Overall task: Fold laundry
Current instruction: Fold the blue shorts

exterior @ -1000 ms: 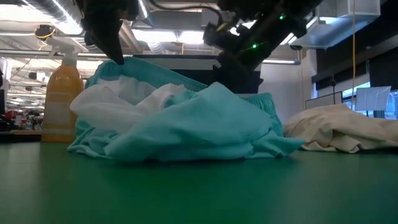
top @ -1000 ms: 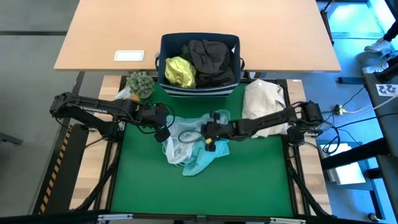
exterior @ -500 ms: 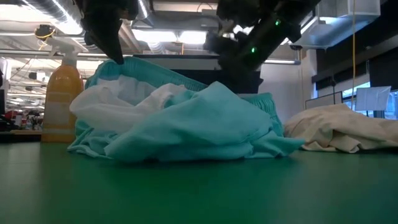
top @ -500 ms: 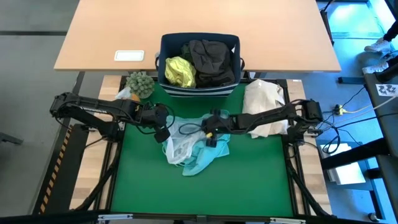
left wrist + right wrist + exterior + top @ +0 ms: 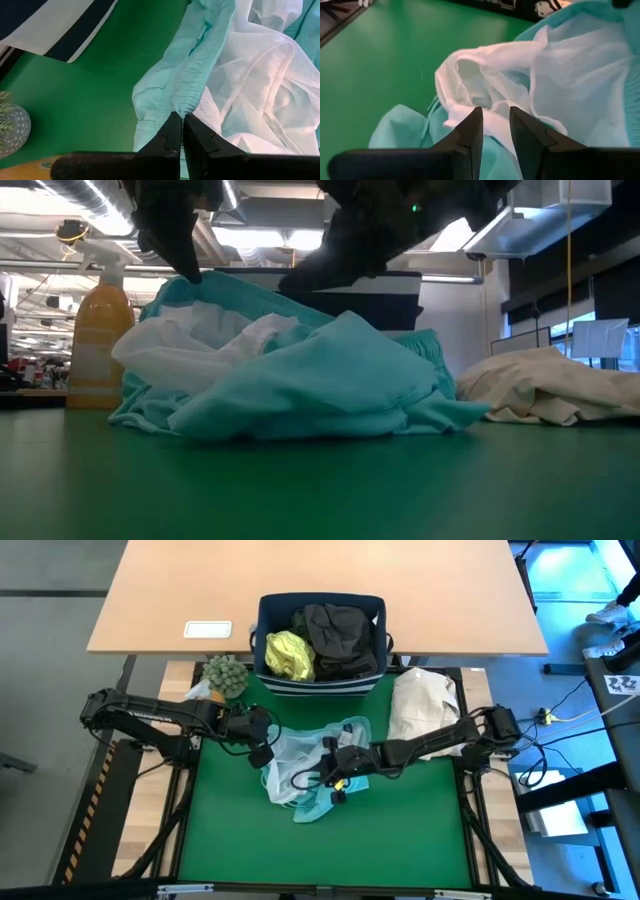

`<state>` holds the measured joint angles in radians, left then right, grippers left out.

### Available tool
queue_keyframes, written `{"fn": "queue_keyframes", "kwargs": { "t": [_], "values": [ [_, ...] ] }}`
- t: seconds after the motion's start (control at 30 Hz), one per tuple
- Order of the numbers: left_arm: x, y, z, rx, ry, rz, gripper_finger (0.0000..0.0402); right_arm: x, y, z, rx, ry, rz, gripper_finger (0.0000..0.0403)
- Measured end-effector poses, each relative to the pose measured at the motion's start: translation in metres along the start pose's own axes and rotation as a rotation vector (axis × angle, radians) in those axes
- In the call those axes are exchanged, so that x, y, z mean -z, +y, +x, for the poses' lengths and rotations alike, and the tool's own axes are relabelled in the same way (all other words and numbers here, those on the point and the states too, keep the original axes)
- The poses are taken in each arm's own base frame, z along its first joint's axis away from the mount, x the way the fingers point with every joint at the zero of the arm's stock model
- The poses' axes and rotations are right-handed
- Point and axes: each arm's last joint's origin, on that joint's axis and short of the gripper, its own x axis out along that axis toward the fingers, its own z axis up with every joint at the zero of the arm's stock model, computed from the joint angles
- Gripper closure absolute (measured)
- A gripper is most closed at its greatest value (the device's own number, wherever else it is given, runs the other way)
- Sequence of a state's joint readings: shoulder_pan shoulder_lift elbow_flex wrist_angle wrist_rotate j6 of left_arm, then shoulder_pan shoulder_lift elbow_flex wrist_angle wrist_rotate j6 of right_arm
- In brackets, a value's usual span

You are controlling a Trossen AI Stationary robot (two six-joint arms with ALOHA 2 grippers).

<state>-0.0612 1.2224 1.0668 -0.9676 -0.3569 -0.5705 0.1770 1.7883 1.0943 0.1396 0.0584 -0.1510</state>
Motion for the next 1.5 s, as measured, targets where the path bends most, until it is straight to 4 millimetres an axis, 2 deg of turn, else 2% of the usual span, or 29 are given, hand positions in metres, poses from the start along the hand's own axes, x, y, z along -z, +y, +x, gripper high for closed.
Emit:
{"fn": "queue_keyframes", "kwargs": {
  "t": [0.1, 0.27, 0.4, 0.5, 0.67, 0.8, 1.0, 1.23, 1.5],
  "values": [
    [0.000, 0.000, 0.000, 0.005, -0.002, -0.002, 0.0401, 0.012, 0.003, 0.010, -0.037, 0.047, -0.041, 0.0294],
    [-0.001, -0.001, 0.000, 0.015, -0.006, -0.002, 0.0377, 0.022, 0.000, 0.021, 0.019, 0.086, -0.043, 0.0238],
    [-0.001, -0.001, 0.000, 0.017, -0.007, -0.001, 0.0358, 0.021, -0.005, 0.022, 0.071, 0.073, -0.031, 0.0198],
    [-0.002, -0.001, 0.000, 0.021, -0.013, -0.004, 0.0352, 0.019, -0.009, 0.022, 0.119, 0.052, 0.001, 0.0184],
    [-0.002, -0.002, 0.000, 0.025, -0.018, -0.007, 0.0350, 0.015, -0.026, 0.021, 0.266, 0.057, 0.076, 0.0194],
    [-0.002, -0.002, 0.000, 0.025, -0.018, -0.006, 0.0350, 0.021, -0.045, 0.020, 0.376, 0.090, 0.100, 0.0212],
    [-0.005, -0.002, -0.004, 0.029, -0.026, 0.017, 0.0350, 0.037, -0.064, 0.017, 0.415, 0.220, 0.132, 0.0227],
    [-0.007, -0.002, -0.007, 0.028, -0.033, 0.042, 0.0350, 0.047, -0.063, 0.013, 0.458, 0.343, 0.093, 0.0228],
    [-0.007, -0.002, -0.007, 0.026, -0.030, 0.069, 0.0350, 0.048, -0.063, -0.001, 0.475, 0.443, 0.079, 0.0228]
  ]
}}
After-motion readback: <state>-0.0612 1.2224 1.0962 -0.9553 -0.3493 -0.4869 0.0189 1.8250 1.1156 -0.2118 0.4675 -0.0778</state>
